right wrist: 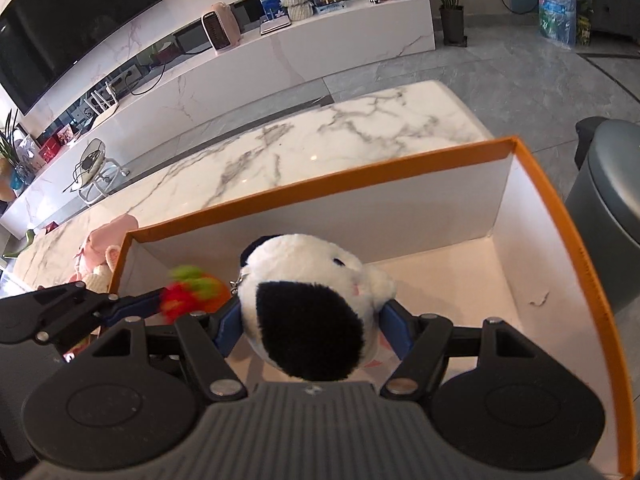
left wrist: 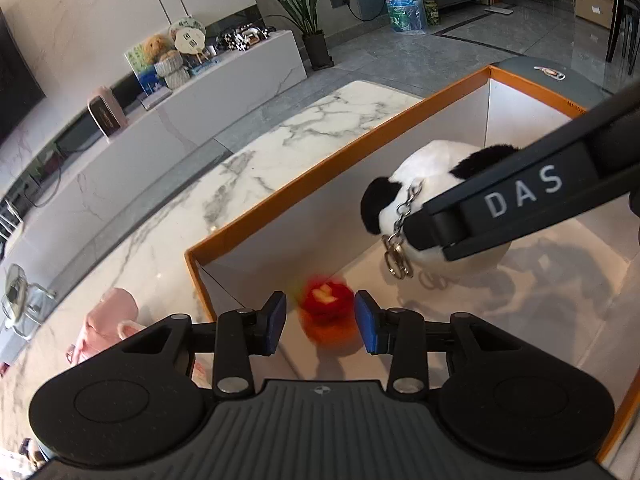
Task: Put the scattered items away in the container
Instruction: 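Carry the carrot and the white bunny with both tools over the orange box, then open the left tool to drop the carrot while the right tool lowers the bunny into the box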
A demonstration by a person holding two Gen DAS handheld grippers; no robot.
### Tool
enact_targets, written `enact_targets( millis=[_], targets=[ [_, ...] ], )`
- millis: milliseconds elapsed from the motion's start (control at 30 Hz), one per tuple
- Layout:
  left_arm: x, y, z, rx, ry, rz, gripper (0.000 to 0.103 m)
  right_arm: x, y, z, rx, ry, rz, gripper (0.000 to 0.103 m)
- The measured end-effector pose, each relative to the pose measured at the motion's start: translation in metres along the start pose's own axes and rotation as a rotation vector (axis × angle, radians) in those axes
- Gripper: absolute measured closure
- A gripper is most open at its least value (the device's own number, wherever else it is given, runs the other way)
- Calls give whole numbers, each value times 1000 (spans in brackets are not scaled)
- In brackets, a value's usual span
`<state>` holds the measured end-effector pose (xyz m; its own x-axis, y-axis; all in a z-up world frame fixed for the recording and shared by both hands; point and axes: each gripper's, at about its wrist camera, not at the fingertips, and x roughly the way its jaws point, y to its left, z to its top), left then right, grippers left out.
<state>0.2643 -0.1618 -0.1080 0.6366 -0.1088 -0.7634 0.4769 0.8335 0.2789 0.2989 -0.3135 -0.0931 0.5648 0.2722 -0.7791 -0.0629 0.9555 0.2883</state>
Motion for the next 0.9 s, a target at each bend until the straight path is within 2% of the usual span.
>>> enact_targets(
  millis=[100,200,467,633,900],
  targets=[
    [0,-3,-1,24,-6,17,55,4,3,-1,15,15,9,30],
    [-7,-1,-3,18,-32,10,39,7,5,-3,26,25,3,30],
    [-32,0,-10,21,-77,9,38,11,3,-5,75,41,-32,30],
    [-45,3,-12,14,-99,22,38,12,7,-1,49,20,-133,30],
    [-50,20,-19,-66,-69,53,38,16,23,-5,23,38,-86,24]
  ],
)
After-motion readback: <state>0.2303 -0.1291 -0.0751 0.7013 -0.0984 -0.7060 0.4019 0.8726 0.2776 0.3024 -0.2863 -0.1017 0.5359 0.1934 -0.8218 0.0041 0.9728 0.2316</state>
